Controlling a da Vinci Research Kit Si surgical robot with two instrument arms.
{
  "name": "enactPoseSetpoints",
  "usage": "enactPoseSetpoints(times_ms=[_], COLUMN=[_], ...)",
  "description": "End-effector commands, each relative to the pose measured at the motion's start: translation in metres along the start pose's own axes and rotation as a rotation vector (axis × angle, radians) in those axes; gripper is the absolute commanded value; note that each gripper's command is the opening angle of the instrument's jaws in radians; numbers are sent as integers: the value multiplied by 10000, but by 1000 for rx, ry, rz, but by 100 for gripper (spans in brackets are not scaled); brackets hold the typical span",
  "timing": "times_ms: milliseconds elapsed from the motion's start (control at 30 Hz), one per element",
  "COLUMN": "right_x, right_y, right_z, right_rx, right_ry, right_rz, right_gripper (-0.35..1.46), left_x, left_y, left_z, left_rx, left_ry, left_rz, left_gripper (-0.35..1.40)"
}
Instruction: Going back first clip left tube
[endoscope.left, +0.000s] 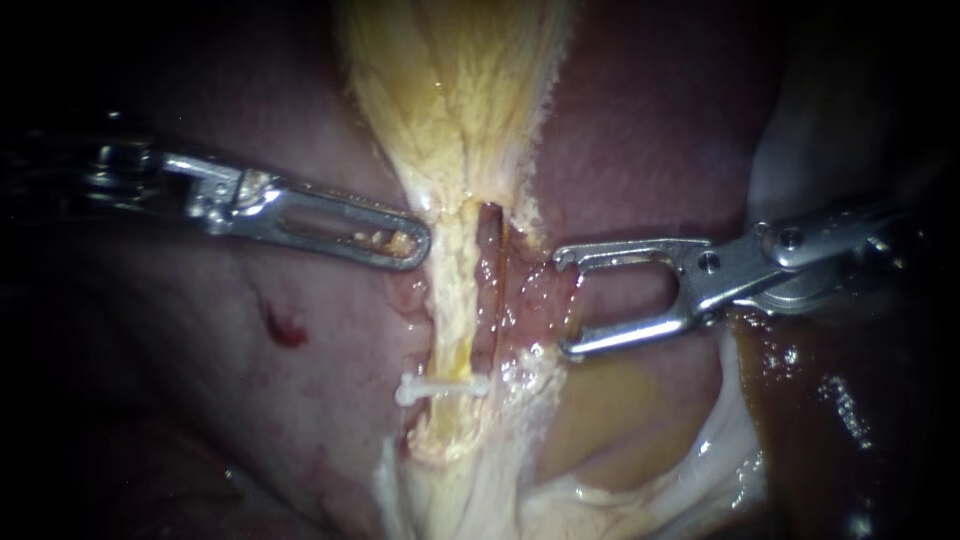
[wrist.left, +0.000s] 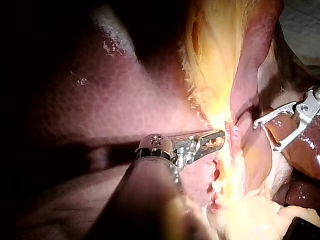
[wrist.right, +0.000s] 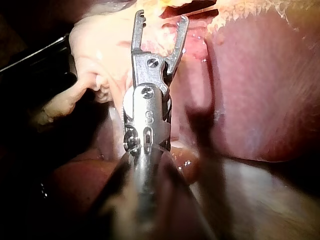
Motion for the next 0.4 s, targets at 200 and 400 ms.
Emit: enactPoseSetpoints(times_ms=[200, 400], right_x=[1, 1], right_y=[-1, -1], right_z=[1, 1], right_rx=[0, 0], right_ry=[0, 0], right_rz=[0, 0], right_gripper=[50, 50], left_x=[2, 2], left_y=[0, 2], left_z=[-1, -1], left_rx=[-3, -2], left_ry=[3, 4], left_rz=[1, 1], left_gripper=[-35, -35])
